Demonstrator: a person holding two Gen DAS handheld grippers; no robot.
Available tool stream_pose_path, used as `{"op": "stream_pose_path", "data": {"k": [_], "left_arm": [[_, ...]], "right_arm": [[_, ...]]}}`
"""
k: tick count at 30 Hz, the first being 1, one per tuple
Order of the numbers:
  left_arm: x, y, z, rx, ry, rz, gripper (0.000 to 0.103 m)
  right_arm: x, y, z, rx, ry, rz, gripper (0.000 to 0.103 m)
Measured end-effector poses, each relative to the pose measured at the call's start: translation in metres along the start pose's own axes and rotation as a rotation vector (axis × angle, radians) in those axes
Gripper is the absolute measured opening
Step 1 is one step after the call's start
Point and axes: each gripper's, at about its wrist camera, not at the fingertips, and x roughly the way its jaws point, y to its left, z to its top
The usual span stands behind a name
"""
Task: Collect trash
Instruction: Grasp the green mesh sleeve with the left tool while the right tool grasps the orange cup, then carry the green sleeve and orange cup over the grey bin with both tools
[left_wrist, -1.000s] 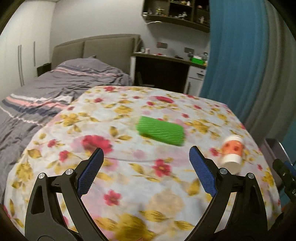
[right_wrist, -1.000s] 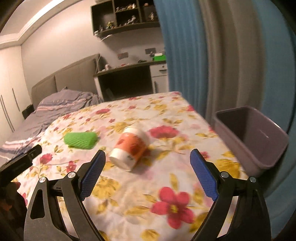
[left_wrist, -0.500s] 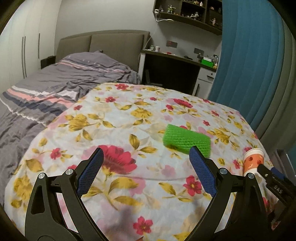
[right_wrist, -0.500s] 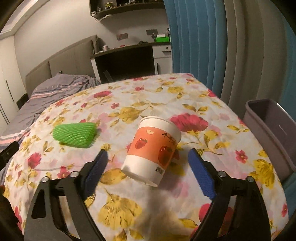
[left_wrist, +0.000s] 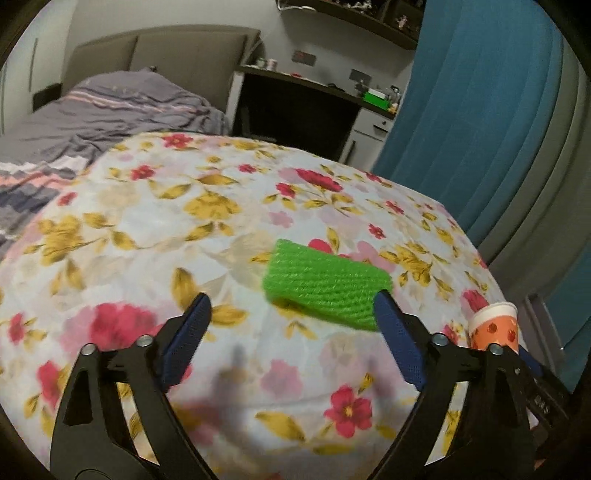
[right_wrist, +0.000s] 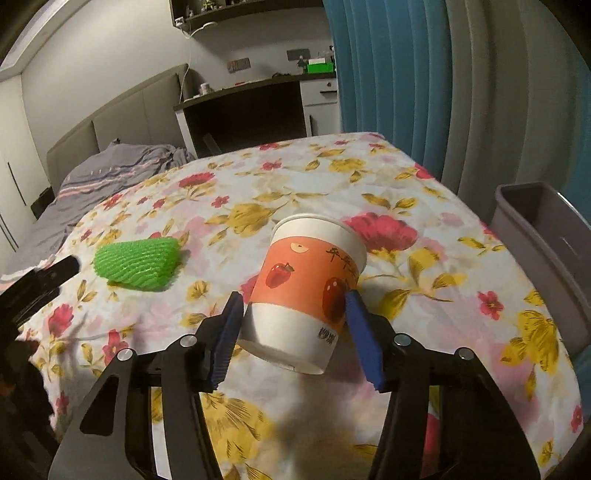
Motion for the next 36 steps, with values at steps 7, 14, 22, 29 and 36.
{"op": "stream_pose_path", "data": {"k": [7, 14, 22, 29, 36], "left_arm": [[0.04, 0.007, 0.013, -0.036, 0.085, -0.05, 0.058], [0.049, 0.006, 0.009, -0.049, 0.125, -0.115, 0.024], [0.032, -0.01, 0.0, -0.023, 0.096, -0.164, 0.007], [-0.013, -0.03, -0.003, 0.008, 0.015, -0.197, 0.007], [-0.059, -0.056, -0.016, 0.051, -0.044, -0.201, 0.007]], "right_arm": [[-0.017, -0.003, -0.003, -0.029, -0.043, 0.016, 0.053], [-0.021, -0.001, -0.006, -0.051, -0.048, 0.047, 0.051], [-0.025, -0.002, -0.012, -0.054, -0.05, 0.061, 0.05], [-0.047, -0.01, -0.015, -0.044, -0.083, 0.074, 0.05], [-0.08, -0.024, -0.018, -0.025, -0.132, 0.088, 0.05]]}}
